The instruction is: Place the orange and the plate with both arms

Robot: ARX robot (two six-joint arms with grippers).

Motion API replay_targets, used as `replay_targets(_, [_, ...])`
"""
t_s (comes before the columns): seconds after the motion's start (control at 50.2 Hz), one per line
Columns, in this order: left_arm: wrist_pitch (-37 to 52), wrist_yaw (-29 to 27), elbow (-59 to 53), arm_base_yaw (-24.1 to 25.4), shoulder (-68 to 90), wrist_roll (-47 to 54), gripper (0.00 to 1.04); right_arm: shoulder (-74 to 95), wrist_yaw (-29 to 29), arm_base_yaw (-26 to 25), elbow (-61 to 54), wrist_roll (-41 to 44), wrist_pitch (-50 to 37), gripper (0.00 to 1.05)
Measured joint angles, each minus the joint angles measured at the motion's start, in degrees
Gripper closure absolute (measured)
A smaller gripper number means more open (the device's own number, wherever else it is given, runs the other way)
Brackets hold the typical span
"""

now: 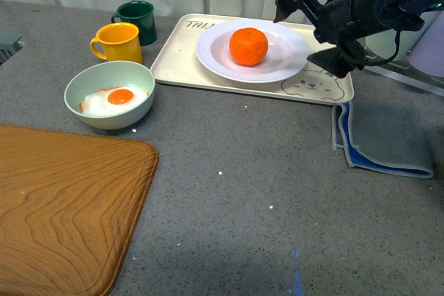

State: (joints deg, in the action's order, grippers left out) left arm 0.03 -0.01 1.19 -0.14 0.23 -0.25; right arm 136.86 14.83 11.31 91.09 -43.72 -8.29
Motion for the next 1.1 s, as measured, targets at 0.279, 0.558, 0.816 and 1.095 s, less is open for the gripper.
replay_targets(0.279, [0.0,0.0,0.0,0.0,0.0,0.0,0.07,-5.8,-9.5,2.0,-7.3,15.5,-3.2,0.10])
replay_targets(0.558, [0.0,0.0,0.0,0.0,0.0,0.0,0.07,-13.5,-26.9,2.6,-24.3,34.9,-35.4,0.26])
replay_targets(0.816, [0.0,0.0,0.0,0.0,0.0,0.0,0.07,-28.2,-24.8,-1.4,-49.3,42.7,-59.9,0.69])
replay_targets(1.095, [0.0,0.0,0.0,0.0,0.0,0.0,0.07,-41.1,-21.8,-4.2,-64.7,43.6,-59.4,1.04])
